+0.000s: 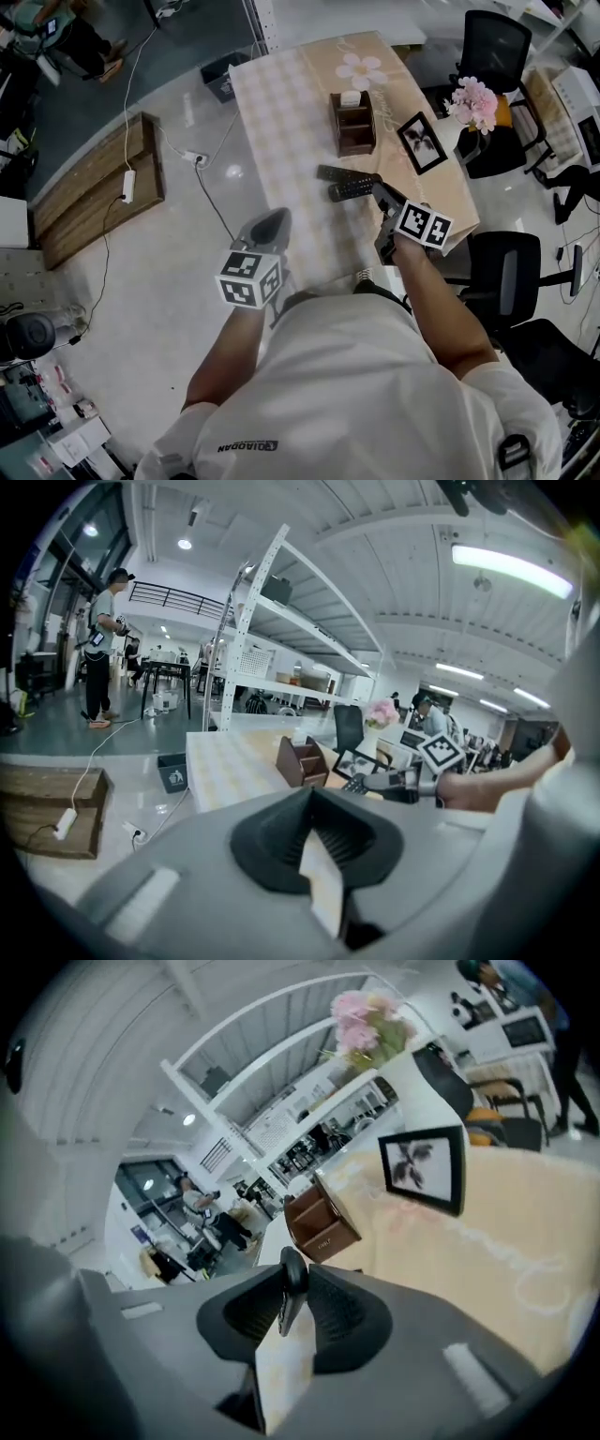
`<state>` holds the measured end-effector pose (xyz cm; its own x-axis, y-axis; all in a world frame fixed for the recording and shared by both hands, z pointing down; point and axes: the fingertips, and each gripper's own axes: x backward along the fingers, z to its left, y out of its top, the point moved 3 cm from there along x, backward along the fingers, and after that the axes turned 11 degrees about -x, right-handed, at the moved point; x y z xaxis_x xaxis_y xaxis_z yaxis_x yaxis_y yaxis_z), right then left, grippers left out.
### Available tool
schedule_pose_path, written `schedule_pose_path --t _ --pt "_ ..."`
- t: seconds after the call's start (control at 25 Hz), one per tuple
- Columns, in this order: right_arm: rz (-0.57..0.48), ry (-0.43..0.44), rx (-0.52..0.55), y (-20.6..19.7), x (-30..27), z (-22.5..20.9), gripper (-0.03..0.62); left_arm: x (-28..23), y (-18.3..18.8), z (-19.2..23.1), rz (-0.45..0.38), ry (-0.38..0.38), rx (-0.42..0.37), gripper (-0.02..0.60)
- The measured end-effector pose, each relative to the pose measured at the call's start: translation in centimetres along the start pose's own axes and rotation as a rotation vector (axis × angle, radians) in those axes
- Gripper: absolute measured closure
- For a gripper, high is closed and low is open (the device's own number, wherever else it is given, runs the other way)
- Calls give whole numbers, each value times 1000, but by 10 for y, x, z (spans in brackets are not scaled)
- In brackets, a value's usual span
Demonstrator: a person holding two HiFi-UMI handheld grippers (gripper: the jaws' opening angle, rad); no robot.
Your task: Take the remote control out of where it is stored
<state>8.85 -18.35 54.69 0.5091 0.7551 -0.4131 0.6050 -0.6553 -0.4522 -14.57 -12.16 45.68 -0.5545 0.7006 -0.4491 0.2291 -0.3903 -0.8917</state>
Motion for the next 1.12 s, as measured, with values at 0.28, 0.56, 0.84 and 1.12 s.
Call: schedule_pose_path --t 0.28,0.56,0.84,1.12 --pt "-25 -16 -312 -33 -14 -28 510 4 -3 -3 13 -10 -16 577" --pt "41 3 -376 -56 -19 -34 514 7 -6 -7 19 -16 -18 577" --pt "140 26 -384 -69 -26 -37 516 10 -8 -4 18 0 -6 577" --pt "182 -100 -312 -71 -33 -66 508 9 -7 -5 12 12 4 577"
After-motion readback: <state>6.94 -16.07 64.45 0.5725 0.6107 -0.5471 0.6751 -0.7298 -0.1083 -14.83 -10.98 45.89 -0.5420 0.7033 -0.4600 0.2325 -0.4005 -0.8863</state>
